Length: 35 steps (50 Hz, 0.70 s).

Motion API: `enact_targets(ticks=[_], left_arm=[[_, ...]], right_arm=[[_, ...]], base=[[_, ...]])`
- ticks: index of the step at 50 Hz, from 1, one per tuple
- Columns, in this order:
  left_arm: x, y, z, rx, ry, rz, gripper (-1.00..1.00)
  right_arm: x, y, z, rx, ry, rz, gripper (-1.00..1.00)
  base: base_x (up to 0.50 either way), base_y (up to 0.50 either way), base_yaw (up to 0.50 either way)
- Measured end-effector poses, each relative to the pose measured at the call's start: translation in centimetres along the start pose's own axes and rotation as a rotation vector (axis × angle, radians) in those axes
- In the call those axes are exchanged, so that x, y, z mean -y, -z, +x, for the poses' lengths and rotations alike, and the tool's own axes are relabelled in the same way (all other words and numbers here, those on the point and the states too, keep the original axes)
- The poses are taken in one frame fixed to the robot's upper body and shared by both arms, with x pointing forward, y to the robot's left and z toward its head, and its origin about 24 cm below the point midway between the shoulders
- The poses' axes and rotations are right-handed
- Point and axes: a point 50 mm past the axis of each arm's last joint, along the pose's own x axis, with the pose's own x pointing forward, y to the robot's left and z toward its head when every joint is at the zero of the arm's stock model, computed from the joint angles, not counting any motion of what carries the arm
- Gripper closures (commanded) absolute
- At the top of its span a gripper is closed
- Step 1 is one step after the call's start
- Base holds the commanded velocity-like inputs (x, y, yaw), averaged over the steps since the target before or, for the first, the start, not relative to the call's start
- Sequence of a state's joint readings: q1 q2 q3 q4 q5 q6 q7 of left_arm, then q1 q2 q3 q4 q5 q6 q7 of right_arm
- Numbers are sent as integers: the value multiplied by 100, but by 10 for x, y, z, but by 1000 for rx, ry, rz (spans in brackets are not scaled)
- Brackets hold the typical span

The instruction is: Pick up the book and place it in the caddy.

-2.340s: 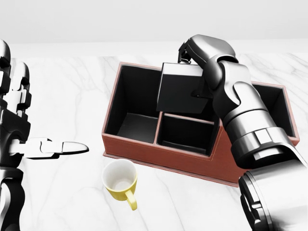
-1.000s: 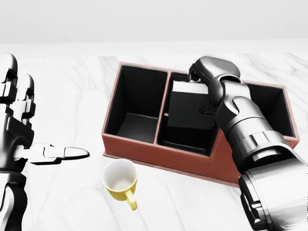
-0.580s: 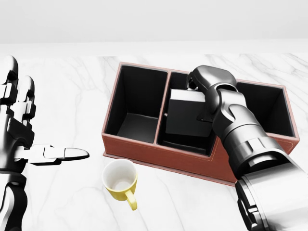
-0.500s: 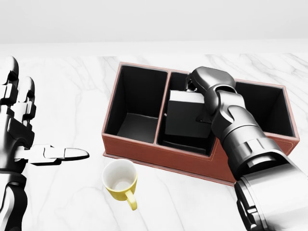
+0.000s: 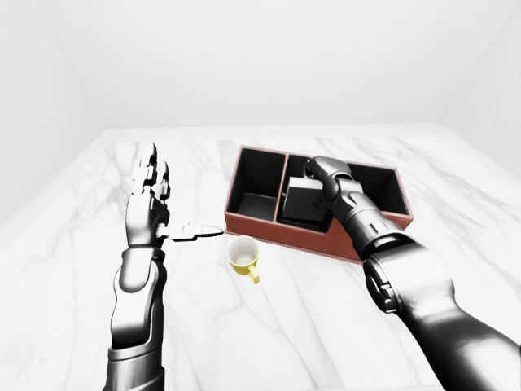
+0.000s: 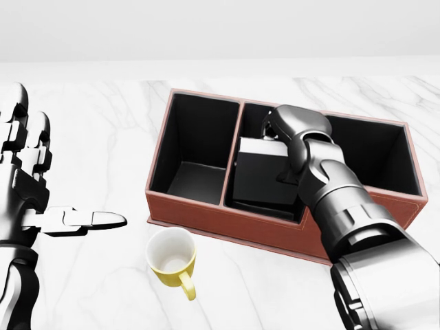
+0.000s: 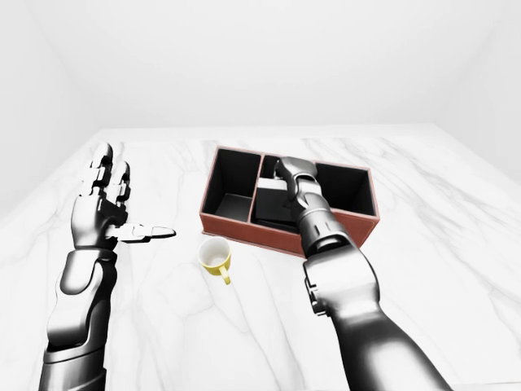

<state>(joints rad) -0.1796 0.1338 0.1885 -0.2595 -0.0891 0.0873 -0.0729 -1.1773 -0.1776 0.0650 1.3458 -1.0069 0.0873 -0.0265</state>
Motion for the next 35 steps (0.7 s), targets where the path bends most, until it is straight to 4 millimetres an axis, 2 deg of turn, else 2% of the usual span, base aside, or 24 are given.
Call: enact_targets(ticks=[35], left_arm=[[-3,12,0,-53,-6,5,-100]], right_arm=[[-17,-1,-2,-5,-5,0,100]], base=[[0,0,0]])
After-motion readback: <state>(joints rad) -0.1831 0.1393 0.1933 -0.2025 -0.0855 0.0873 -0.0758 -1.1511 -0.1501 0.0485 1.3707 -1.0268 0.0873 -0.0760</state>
